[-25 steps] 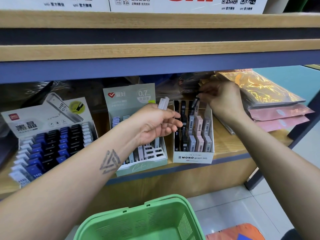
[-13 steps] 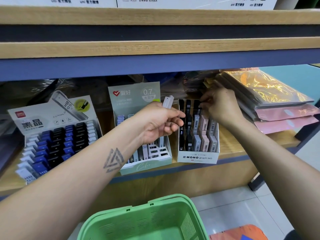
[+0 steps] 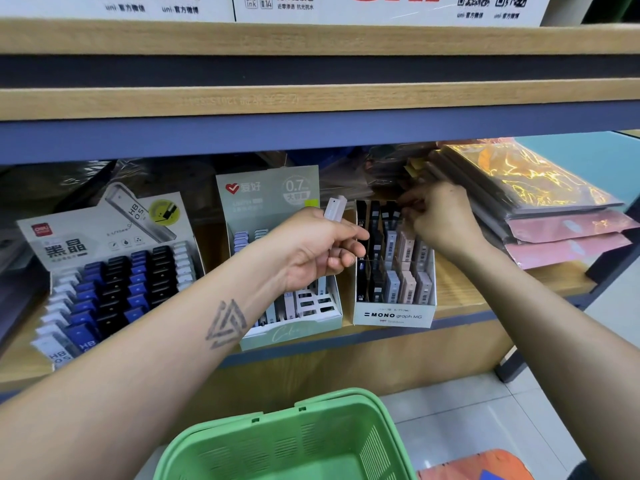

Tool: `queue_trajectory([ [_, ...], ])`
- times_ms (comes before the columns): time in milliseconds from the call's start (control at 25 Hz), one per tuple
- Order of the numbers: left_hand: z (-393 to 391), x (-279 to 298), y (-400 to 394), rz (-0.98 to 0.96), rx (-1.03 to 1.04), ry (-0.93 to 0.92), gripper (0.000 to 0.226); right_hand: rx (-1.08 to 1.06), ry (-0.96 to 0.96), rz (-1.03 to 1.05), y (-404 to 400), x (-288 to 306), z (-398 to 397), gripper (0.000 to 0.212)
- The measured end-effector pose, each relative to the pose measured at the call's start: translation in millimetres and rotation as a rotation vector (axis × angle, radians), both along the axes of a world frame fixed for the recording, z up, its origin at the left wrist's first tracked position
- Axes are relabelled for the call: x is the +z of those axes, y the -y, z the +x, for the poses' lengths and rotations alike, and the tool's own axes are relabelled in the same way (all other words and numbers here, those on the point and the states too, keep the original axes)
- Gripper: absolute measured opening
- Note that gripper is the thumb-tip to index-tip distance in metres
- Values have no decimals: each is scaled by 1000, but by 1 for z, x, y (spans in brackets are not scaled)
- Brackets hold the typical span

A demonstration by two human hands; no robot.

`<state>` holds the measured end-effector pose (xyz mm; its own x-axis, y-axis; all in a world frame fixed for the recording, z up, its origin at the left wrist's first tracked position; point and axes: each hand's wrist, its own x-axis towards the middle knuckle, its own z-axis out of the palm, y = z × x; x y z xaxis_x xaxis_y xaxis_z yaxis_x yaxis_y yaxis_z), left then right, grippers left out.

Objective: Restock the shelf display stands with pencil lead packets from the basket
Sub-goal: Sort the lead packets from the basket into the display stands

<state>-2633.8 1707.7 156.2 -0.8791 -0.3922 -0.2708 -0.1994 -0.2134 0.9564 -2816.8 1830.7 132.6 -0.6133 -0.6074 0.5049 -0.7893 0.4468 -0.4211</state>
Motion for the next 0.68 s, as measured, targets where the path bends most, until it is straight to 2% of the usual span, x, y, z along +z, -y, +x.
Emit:
queue_trajectory([
  [280, -1, -1, -2, 5, -6, 0, 20, 109, -116, 82, 1, 3, 9, 46],
  [680, -2, -4, -5, 11, -18, 12, 20, 76, -185, 48, -4, 1, 12, 37],
])
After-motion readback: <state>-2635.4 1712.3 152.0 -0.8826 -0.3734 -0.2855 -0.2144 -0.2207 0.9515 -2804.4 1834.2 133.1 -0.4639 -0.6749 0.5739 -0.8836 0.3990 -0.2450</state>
